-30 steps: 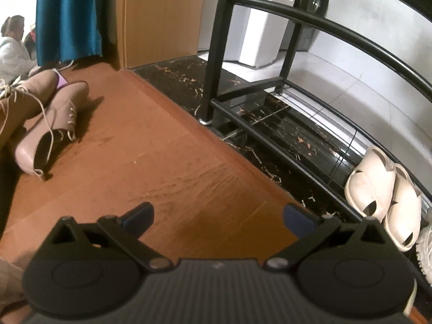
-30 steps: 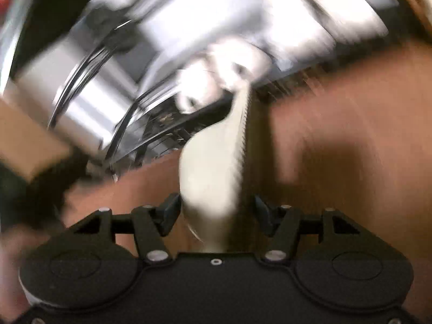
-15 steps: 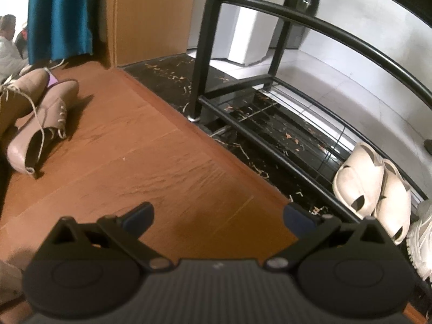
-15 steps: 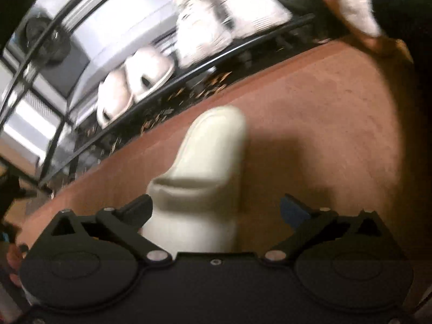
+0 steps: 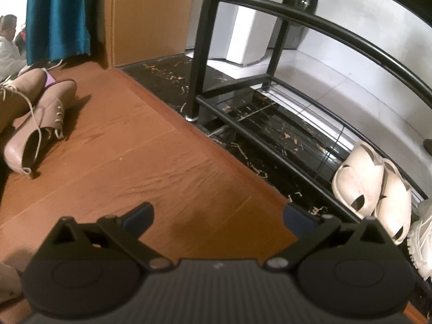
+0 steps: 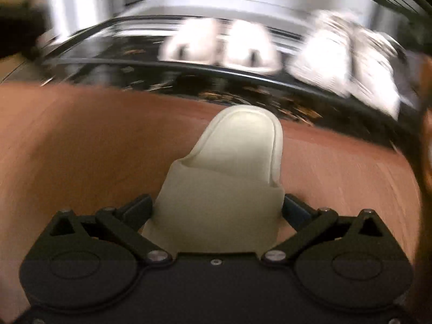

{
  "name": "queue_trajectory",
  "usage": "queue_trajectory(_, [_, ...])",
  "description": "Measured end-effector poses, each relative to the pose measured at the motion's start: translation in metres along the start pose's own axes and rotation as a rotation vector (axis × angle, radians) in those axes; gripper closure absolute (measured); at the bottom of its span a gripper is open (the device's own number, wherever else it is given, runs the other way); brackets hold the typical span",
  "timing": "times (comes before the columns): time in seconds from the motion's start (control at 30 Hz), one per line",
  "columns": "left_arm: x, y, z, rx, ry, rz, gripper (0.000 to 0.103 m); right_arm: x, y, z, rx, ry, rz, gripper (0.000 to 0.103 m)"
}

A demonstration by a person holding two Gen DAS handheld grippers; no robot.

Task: Organize scattered shoes
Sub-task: 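Carry the cream slide with the right tool to the rack and release it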

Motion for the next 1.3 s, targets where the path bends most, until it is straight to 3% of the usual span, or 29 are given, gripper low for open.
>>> queue_trajectory(0.17, [0.005, 0.002, 0.002, 0.019, -0.013, -0.005, 0.001, -0.007, 0.007, -0.006, 0.023, -0.054, -0.134, 0.000])
queue_trajectory(0.27, [0.006, 0.002, 0.003, 0.004, -0.017, 0.004, 0.001, -0.034, 0.023, -0.017, 0.105, -0.057, -0.257, 0.000])
queue_trajectory(0.37, [0.004, 0.005, 0.003, 0.034, -0.008, -0.005, 0.001, -0.062, 0.047, -0.026, 0.163, -0.060, -0.315, 0.000])
queue_trajectory(0.57, [0.008, -0.001, 0.005, 0.035, -0.026, -0.094, 0.001, -0.121, 0.150, -0.029, 0.354, -0.030, -0.460, 0.000])
queue_trajectory(0.63, [0.008, -0.007, 0.007, 0.035, -0.036, -0.143, 0.001, -0.127, 0.177, -0.028, 0.525, 0.012, -0.500, 0.000])
queue_trajectory(0.7, [0.007, -0.013, 0.009, 0.028, -0.052, -0.199, 0.001, -0.126, 0.186, -0.033, 0.635, 0.034, -0.601, 0.000])
queue_trajectory(0.77, [0.003, -0.028, 0.013, 0.002, -0.085, -0.307, 0.001, -0.121, 0.184, -0.036, 0.646, 0.068, -0.618, 0.000])
queue_trajectory(0.8, [0.001, -0.035, 0.015, -0.012, -0.102, -0.358, 0.001, -0.115, 0.180, -0.036, 0.619, 0.072, -0.568, 0.000])
queue_trajectory(0.87, [-0.002, -0.048, 0.020, -0.043, -0.147, -0.446, 0.001, -0.103, 0.170, -0.033, 0.571, 0.031, -0.510, 0.000])
queue_trajectory(0.93, [-0.011, -0.077, 0.026, -0.161, -0.207, -0.594, 0.001, -0.095, 0.158, -0.029, 0.541, -0.014, -0.513, 0.000])
queue_trajectory(1.03, [-0.028, -0.095, 0.026, -0.288, -0.156, -0.630, 0.001, -0.092, 0.149, -0.026, 0.498, -0.029, -0.518, 0.000])
queue_trajectory(1.23, [-0.054, -0.105, -0.006, -0.237, -0.010, -0.617, 0.001, -0.095, 0.161, -0.028, 0.606, -0.046, -0.608, 0.000])
queue_trajectory(1.3, [-0.064, -0.126, -0.021, -0.266, 0.043, -0.541, 0.001, -0.096, 0.160, -0.026, 0.624, -0.065, -0.662, 0.000])
Point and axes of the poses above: each gripper's, at about its wrist camera, not at the fingertips, and x roughly the way its jaws point, y to its right, z to its underside, the point moved 5 cm from there along x, roughly the way its jaws point, and after that the axes turned 15 degrees about x, right-handed, at the moved point
